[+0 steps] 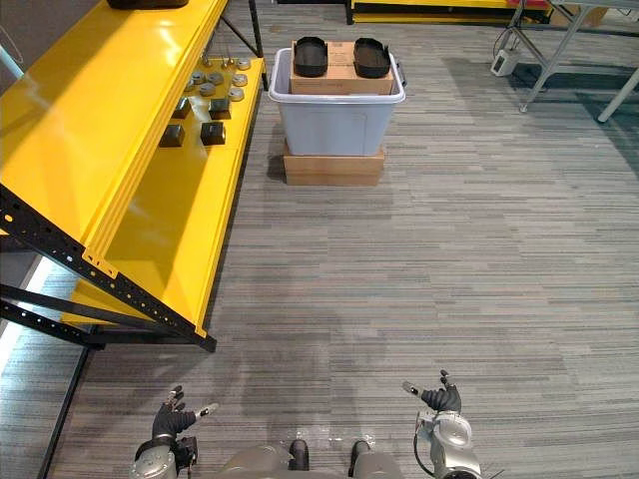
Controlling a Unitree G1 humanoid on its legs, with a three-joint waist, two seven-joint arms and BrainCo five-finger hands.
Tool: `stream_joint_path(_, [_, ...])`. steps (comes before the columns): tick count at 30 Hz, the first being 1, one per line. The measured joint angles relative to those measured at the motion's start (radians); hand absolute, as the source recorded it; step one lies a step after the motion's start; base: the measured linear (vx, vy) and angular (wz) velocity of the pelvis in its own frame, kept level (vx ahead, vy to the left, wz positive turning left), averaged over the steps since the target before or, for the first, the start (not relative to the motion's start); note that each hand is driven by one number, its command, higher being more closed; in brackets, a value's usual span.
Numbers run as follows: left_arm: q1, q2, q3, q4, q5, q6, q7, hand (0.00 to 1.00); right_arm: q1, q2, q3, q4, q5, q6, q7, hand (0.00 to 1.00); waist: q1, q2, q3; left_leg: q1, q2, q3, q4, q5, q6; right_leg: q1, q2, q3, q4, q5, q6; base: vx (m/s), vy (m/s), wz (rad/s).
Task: Walk over and take plastic housings, then place them on the shelf
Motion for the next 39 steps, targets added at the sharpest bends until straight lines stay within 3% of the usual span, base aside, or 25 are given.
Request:
stream_joint_path(2, [-0.015,-0.002,0.0,-0.001,-0.008,0.0,0.002,0.0,-0.03,-0.005,0.006,0.001,0.001,0.0,0.0,0.0,0.0,0.01,0.022,0.037,0.032,-0.003,-0.039,-0.008,-0.01,-0.04,0.026,-0.041,-0.075,0.009,-0.007,0.21,-0.022,-0.15])
stream_joint_path(3, [-0.023,-0.003,-0.001,0.0,-0.017,0.0,0.006,0.0,-0.049,-0.007,0.011,0.004,0.001,-0.001,0.0,0.0,-0.001,0.016,0.033,0.072,0.058,0.0,-0.076,-0.011,-0.017,-0.074,0.057,-0.048,-0.159,0.047,-0.007,0.36,-0.065,-0.16])
stream_joint_path(5, [-0.038,0.0,-0.004,0.001,-0.025,-0.001,0.019,0.0,-0.052,-0.009,0.012,0.004,0.004,-0.003,-0.004,0.0,-0.007,-0.001,0.044,0.139,0.062,-0.008,-0.148,-0.007,-0.039,-0.114,0.068,-0.043,-0.318,0.161,-0.009,0.4,-0.101,0.16])
stream_joint_path(6, [-0.051,0.002,-0.007,0.003,-0.025,-0.001,0.021,0.0,-0.04,-0.01,0.012,0.004,0.007,-0.001,-0.016,0.0,-0.014,-0.022,0.046,0.171,0.056,-0.028,-0.168,-0.019,-0.061,-0.142,0.055,-0.034,-0.368,0.223,-0.015,0.47,-0.185,0.73])
stream_joint_path(8, [-0.058,-0.004,-0.011,0.009,-0.023,-0.002,0.022,0.0,-0.019,-0.009,0.01,0.004,0.008,0.001,-0.02,0.0,-0.038,-0.028,0.04,0.211,0.084,-0.087,-0.158,-0.048,-0.111,-0.154,0.049,-0.034,-0.333,0.334,-0.082,0.52,-0.238,0.84])
stream_joint_path(9, [-0.062,-0.013,-0.009,0.018,-0.023,-0.003,0.023,0.0,-0.02,-0.013,0.008,0.004,0.008,0.0,-0.02,0.0,-0.042,-0.011,0.034,0.189,0.117,-0.12,-0.092,-0.056,-0.129,-0.163,0.063,-0.063,-0.262,0.325,-0.142,0.58,-0.307,0.45])
stream_joint_path(11, [-0.063,-0.016,-0.005,0.038,-0.024,-0.001,0.023,0.0,-0.041,-0.012,0.009,0.004,0.008,-0.002,-0.018,0.0,-0.031,-0.006,0.034,0.105,0.136,-0.129,0.107,-0.008,-0.212,-0.158,0.08,-0.077,-0.202,0.244,-0.176,0.65,-0.364,0.15])
stream_joint_path(12, [-0.054,-0.024,0.003,0.04,-0.025,0.0,0.023,0.0,-0.05,-0.017,0.014,0.004,0.008,-0.004,-0.018,0.0,-0.028,0.007,0.041,0.033,0.159,-0.124,0.321,0.089,-0.245,-0.096,0.107,-0.079,-0.221,0.207,-0.186,0.73,-0.36,-0.03])
stream_joint_path(13, [-0.041,-0.032,0.004,0.039,-0.025,-0.001,0.022,0.0,-0.051,-0.022,0.034,0.005,0.011,-0.005,-0.019,0.0,-0.012,0.025,0.046,-0.047,0.211,-0.095,0.543,0.096,-0.233,0.003,0.149,-0.078,-0.279,0.192,-0.201,0.49,-0.226,-0.13])
stream_joint_path(15, [-0.038,-0.033,0.004,0.04,-0.028,-0.001,0.02,0.0,-0.051,-0.018,0.043,0.006,0.021,-0.007,-0.019,0.0,-0.001,0.021,0.053,-0.127,0.245,-0.049,0.718,0.06,-0.18,0.121,0.179,-0.066,-0.355,0.183,-0.214,0.56,-0.205,-0.16])
stream_joint_path(17, [-0.039,-0.038,0.003,0.037,-0.03,-0.002,0.019,0.0,-0.056,-0.019,0.039,0.005,0.043,-0.02,-0.022,0.0,0.007,0.008,0.054,-0.236,0.232,-0.014,0.737,0.036,-0.142,0.242,0.183,-0.049,-0.449,0.181,-0.217,0.6,-0.173,-0.13])
stream_joint_path(19, [-0.04,-0.047,0.002,0.029,-0.035,-0.002,0.02,0.0,-0.057,-0.025,0.035,0.004,0.05,-0.027,-0.022,0.0,0.026,0.006,0.055,-0.332,0.191,0.007,0.641,0.03,-0.132,0.323,0.18,-0.031,-0.523,0.172,-0.203,0.46,-0.041,-0.21])
stream_joint_path(21, [-0.046,-0.063,0.0,0.027,-0.037,-0.002,0.018,0.0,-0.052,-0.018,-0.002,0.004,0.058,-0.026,-0.023,0.0,0.034,-0.001,0.059,-0.38,0.116,0.008,0.338,0.044,-0.137,0.394,0.158,-0.034,-0.57,0.149,-0.179,0.5,0.044,-0.01])
stream_joint_path(22, [-0.047,-0.083,0.0,0.028,-0.037,-0.002,0.018,0.0,-0.044,-0.018,-0.031,0.005,0.059,-0.026,-0.024,0.0,0.052,-0.005,0.064,-0.387,0.066,0.0,0.047,0.132,-0.151,0.427,0.143,-0.027,-0.577,0.117,-0.162,0.47,0.109,-0.09])
stream_joint_path(24, [-0.044,-0.094,-0.001,0.032,-0.036,-0.001,0.018,0.0,-0.038,-0.013,-0.042,0.005,0.062,-0.026,-0.029,0.0,0.07,0.006,0.057,-0.407,0.057,0.002,-0.109,0.22,-0.164,0.461,0.149,-0.014,-0.584,0.075,-0.14,0.48,0.146,-0.23])
stream_joint_path(25, [-0.039,-0.088,0.001,0.044,-0.036,0.0,0.018,0.0,-0.032,0.0,-0.041,0.009,0.066,-0.025,-0.035,0.0,0.087,-0.003,0.049,-0.405,0.047,0.009,-0.094,0.322,-0.119,0.488,0.135,0.006,-0.584,0.041,-0.124,0.43,0.138,-0.23])
stream_joint_path(27, [-0.041,-0.087,0.011,0.042,-0.037,0.0,0.019,0.0,-0.011,0.027,-0.041,0.002,0.065,-0.027,-0.038,0.0,0.102,-0.043,0.03,-0.412,0.019,0.029,-0.046,0.358,-0.052,0.486,0.093,0.008,-0.53,0.012,-0.114,0.6,0.154,-0.09])
stream_joint_path(28, [-0.042,-0.091,0.02,0.037,-0.037,0.001,0.018,0.0,-0.007,0.039,-0.043,-0.003,0.065,-0.026,-0.037,0.0,0.105,-0.047,0.028,-0.404,0.017,0.05,0.012,0.306,-0.009,0.463,0.069,0.02,-0.418,0.003,-0.098,0.62,0.152,-0.08])
stream_joint_path(29, [-0.04,-0.092,0.019,0.039,-0.037,0.001,0.018,0.0,-0.006,0.046,-0.044,-0.003,0.065,-0.026,-0.037,0.0,0.103,-0.047,0.028,-0.387,0.013,0.053,0.038,0.274,-0.005,0.445,0.056,0.031,-0.326,0.0,-0.093,0.61,0.178,-0.15])
stream_joint_path(31, [-0.039,-0.089,0.001,0.044,-0.037,0.002,0.018,0.0,0.018,0.064,-0.044,-0.008,0.064,-0.026,-0.035,0.0,0.09,-0.05,0.026,-0.272,-0.013,0.059,0.094,0.164,0.023,0.31,-0.01,0.072,0.165,0.059,0.035,0.7,0.214,-0.01])
stream_joint_path(33, [-0.042,-0.088,0.001,0.039,-0.037,0.002,0.018,0.0,0.032,0.074,-0.042,-0.015,0.064,-0.024,-0.025,0.0,0.072,-0.05,0.025,-0.178,-0.026,0.051,0.107,0.101,0.035,0.199,-0.051,0.084,0.453,0.057,0.031,0.54,0.144,0.16])
stream_joint_path(34, [-0.043,-0.09,0.002,0.038,-0.037,0.004,0.018,0.0,0.043,0.08,-0.041,-0.03,0.064,-0.023,-0.017,0.0,0.062,-0.048,0.024,-0.113,-0.028,0.041,0.086,0.075,0.035,0.137,-0.071,0.059,0.534,0.045,0.009,0.49,0.108,0.11])
stream_joint_path(36, [-0.046,-0.09,0.004,0.037,-0.037,0.006,0.018,0.0,0.053,0.089,-0.041,-0.045,0.063,-0.024,-0.017,0.0,0.047,-0.049,0.021,-0.025,-0.024,0.012,0.043,0.046,0.032,0.053,-0.084,0.003,0.522,0.014,-0.043,0.49,0.061,0.22])
stream_joint_path(38, [-0.048,-0.091,0.004,0.041,-0.037,0.006,0.018,0.0,0.055,0.086,-0.041,-0.033,0.064,-0.023,-0.017,0.0,0.045,-0.048,0.018,0.052,-0.007,0.001,-0.003,0.031,0.016,-0.005,-0.082,-0.065,0.361,0.0,-0.051,0.43,-0.017,0.17])
stream_joint_path(39, [-0.047,-0.091,0.005,0.044,-0.037,0.006,0.018,0.0,0.056,0.084,-0.041,-0.022,0.064,-0.022,-0.017,0.0,0.046,-0.038,0.018,0.096,0.006,-0.006,-0.033,0.026,0.006,-0.029,-0.061,-0.097,0.182,0.005,-0.049,0.45,-0.072,0.17])
